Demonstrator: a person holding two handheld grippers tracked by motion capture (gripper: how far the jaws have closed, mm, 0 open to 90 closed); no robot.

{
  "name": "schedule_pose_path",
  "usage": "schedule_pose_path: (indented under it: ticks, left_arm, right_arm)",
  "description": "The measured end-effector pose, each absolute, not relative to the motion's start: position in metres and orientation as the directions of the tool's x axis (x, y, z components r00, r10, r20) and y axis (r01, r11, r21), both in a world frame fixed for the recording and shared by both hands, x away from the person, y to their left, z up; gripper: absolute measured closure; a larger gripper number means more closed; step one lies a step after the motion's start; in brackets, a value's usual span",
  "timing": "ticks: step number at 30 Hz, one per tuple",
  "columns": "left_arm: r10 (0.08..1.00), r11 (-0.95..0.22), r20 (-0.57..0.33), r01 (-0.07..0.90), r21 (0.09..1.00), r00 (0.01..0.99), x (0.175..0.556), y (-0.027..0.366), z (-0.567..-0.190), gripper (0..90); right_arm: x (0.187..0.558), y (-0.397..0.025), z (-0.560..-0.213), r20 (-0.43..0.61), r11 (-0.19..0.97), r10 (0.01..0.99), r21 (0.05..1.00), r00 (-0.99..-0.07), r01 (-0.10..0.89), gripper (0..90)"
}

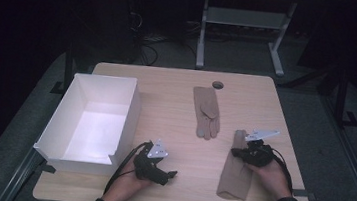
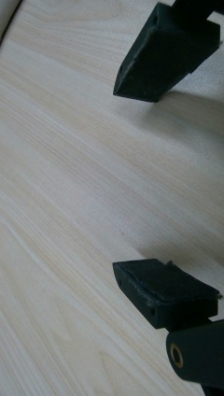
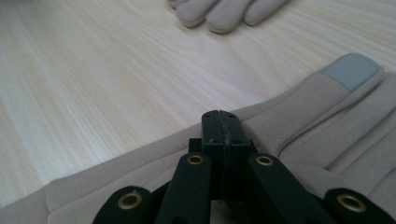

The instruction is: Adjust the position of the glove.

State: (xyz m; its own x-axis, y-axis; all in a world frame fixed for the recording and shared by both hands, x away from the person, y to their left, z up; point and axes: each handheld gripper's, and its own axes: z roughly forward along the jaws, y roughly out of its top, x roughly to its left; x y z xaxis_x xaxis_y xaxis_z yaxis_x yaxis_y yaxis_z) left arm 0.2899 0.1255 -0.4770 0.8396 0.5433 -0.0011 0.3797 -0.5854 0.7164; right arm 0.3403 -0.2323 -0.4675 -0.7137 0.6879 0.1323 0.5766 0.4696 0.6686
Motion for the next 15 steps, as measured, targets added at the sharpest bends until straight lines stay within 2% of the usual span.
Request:
schedule_pose_path:
  ticks: [15]
  left_arm:
    - [0.549,-0.583,0.0,0.383,0.717,0.836,0.289,0.126,-0.477,12.8]
  right_arm:
    - [0.335,-0.198,-0.467,0.115,0.536,0.607,0.671,-0.786,0.512,90.0]
